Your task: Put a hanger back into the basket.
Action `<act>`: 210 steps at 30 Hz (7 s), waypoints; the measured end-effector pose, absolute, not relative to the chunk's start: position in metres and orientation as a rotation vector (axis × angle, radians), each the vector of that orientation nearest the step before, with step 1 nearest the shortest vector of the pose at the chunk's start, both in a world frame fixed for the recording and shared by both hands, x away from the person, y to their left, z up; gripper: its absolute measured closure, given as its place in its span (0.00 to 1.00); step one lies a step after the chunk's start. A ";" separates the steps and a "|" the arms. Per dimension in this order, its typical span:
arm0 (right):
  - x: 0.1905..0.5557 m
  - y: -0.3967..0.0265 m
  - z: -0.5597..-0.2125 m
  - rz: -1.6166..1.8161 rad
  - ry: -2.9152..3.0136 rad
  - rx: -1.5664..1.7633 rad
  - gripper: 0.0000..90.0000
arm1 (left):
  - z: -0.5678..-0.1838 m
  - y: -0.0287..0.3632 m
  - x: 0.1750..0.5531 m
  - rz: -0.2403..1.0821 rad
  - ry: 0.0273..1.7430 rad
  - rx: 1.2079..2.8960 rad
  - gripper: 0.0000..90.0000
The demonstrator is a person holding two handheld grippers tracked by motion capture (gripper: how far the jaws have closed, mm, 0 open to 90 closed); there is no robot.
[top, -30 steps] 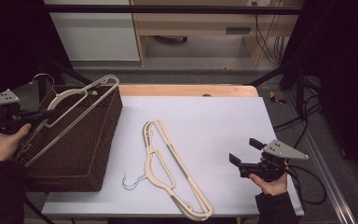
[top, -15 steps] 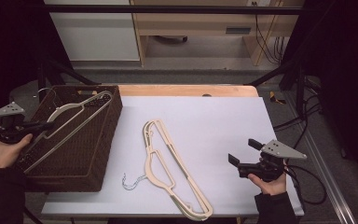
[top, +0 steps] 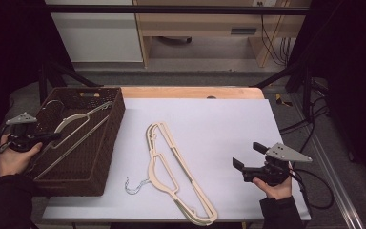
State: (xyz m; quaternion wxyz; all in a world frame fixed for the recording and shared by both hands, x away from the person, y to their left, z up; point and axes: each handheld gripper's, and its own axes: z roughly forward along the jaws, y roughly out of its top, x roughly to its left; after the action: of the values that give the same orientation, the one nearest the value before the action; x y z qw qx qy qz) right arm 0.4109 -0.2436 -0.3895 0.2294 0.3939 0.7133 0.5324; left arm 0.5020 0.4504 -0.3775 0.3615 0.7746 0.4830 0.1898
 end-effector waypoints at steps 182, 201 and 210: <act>0.413 -0.110 -0.413 1.536 2.308 0.855 0.17 | -0.441 0.195 0.415 0.223 0.836 2.241 0.98; 0.415 -0.054 -0.426 1.417 2.438 0.760 0.28 | -0.409 0.185 0.416 0.281 0.843 2.264 0.98; 0.418 -0.038 -0.439 1.329 2.484 0.751 0.34 | -0.403 0.178 0.416 0.286 0.850 2.268 0.98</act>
State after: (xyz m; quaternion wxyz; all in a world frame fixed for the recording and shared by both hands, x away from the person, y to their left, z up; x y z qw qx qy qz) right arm 0.4176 -0.0383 -0.4393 0.1126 0.2559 0.8466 0.4529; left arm 0.4160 0.1780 -0.4026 0.3442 0.8731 0.3273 0.1101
